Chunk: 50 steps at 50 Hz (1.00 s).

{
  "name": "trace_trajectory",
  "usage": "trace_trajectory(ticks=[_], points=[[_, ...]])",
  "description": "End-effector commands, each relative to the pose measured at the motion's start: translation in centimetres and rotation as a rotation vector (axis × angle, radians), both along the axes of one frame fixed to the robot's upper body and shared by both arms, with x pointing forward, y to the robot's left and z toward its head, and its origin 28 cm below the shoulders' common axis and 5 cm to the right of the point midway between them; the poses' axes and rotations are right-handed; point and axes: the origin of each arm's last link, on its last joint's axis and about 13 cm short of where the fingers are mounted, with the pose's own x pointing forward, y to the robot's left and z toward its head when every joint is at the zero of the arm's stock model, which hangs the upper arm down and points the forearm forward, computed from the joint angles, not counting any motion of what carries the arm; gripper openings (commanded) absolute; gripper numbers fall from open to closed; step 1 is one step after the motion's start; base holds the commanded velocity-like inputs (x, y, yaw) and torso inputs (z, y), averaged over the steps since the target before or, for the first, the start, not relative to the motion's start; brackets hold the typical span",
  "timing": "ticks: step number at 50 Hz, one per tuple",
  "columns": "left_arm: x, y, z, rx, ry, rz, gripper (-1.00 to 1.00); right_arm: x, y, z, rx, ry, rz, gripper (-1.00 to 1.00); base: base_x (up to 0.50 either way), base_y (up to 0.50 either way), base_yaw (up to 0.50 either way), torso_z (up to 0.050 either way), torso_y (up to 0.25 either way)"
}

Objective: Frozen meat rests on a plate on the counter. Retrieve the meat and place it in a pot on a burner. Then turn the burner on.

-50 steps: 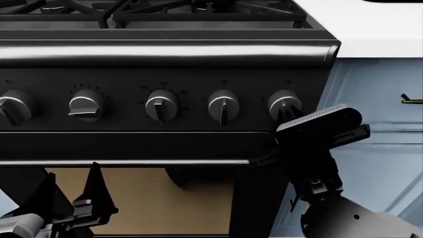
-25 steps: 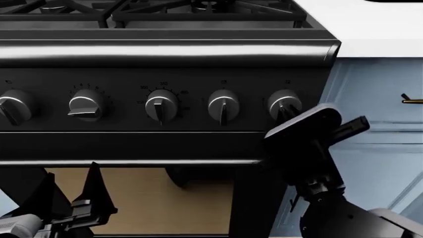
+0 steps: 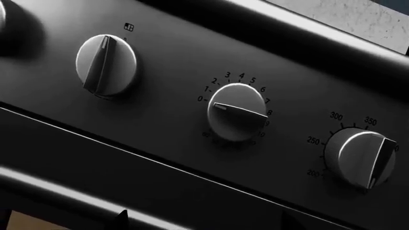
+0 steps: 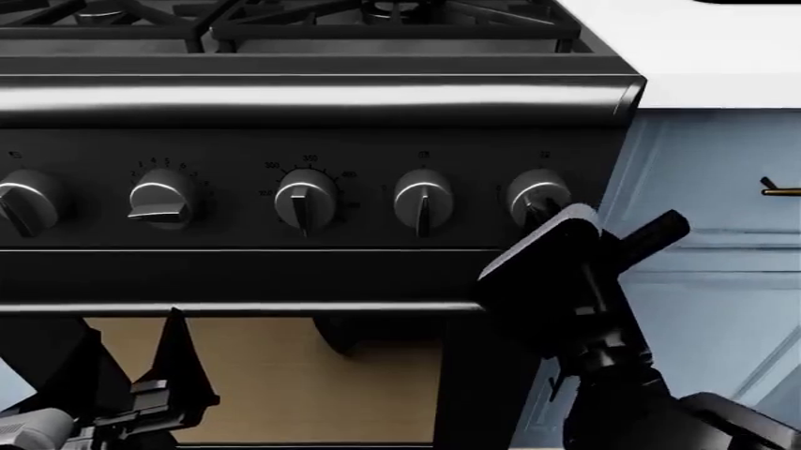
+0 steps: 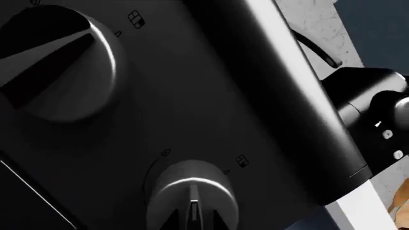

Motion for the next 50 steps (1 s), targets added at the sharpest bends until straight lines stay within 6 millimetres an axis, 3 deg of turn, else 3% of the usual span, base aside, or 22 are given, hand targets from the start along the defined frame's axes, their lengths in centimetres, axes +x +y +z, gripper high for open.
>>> trace_trajectory(ticks=[1,24,41,42,50], points=[[0.0,0.1,0.0,-0.005,-0.004,0.001,1.00,-0.5,0.3,0.8,-0.139,-0.108,-0.012,-1.00,0.00,0.00,0.00,0.000,0.000],[-0.1,0.1,0.1,-0.015,-0.010,0.001,1.00,-0.7,0.3,1.3,-0.282,-0.148,-0.033,-1.00,0.00,0.00,0.00,0.000,0.003],[-0.3,0.1,0.2,-0.019,-0.017,-0.002,1.00,-1.3,0.5,1.8,-0.246,-0.130,-0.038,-1.00,0.00,0.00,0.00,0.000,0.003],[-0.3,0.1,0.2,-0.019,-0.018,-0.002,1.00,-1.5,0.5,1.9,-0.239,-0.128,-0.037,1.00,0.00,0.00,0.00,0.000,0.010],[-0.6,0.0,0.4,-0.029,-0.029,-0.011,1.00,-3.0,0.7,2.8,-0.231,-0.102,-0.013,1.00,0.00,0.00,0.00,0.000,0.000]])
